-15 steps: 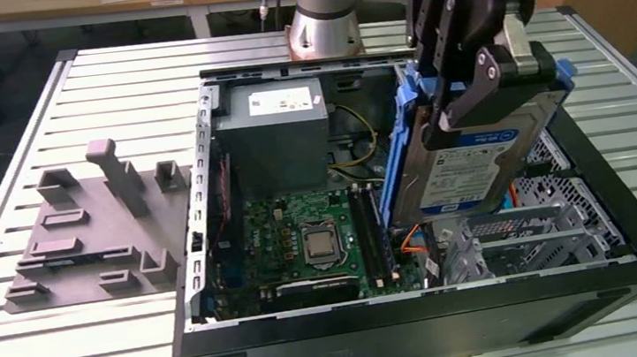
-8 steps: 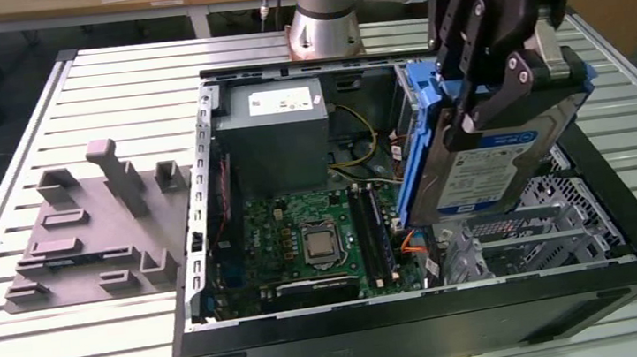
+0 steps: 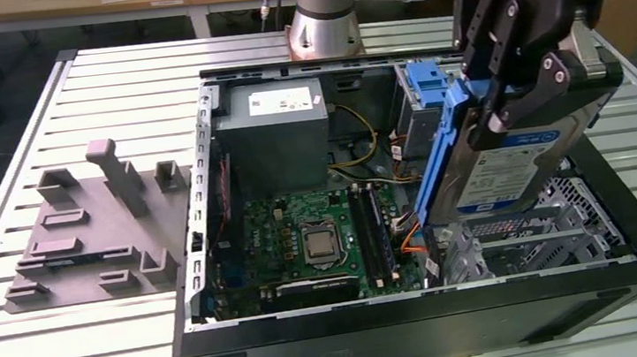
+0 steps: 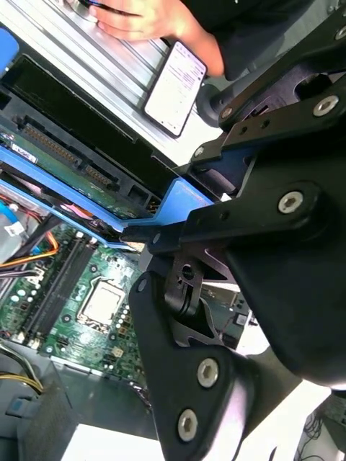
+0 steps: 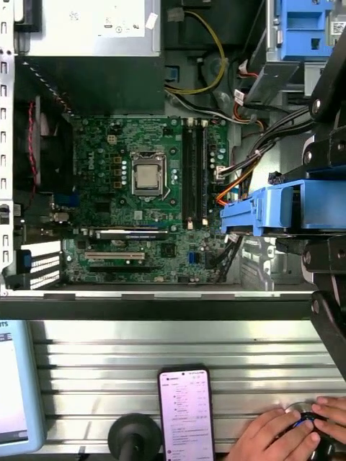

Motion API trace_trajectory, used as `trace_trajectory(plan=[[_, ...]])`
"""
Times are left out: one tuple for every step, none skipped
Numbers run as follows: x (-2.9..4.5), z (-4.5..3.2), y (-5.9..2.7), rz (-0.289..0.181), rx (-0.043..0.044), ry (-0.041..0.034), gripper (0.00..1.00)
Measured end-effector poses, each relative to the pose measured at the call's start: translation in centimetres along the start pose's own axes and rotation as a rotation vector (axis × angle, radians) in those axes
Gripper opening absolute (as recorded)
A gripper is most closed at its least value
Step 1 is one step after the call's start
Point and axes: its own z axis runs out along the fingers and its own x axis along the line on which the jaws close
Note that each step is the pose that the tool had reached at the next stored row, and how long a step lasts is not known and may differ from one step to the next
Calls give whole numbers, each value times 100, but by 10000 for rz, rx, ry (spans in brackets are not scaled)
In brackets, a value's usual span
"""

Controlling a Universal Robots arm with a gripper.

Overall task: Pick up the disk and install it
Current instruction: 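Insert the disk into the insertion slot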

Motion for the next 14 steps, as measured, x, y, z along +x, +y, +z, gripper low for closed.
trace_trajectory(plan=[[0,1,-24,2,0,0,36],[-1,1,-44,4,0,1,36],[-1,1,-49,5,0,1,36],[-1,1,-49,6,0,1,36],[0,1,-49,7,0,1,36],[2,1,-50,8,0,3,36],[8,3,-54,10,0,4,36],[15,3,-58,15,0,7,36],[23,5,-63,20,0,7,36],[31,8,-69,25,0,7,36],[36,10,-78,32,0,7,36],[39,13,-90,40,0,6,36],[40,15,-106,48,0,6,36],[41,18,-124,53,0,6,36]])
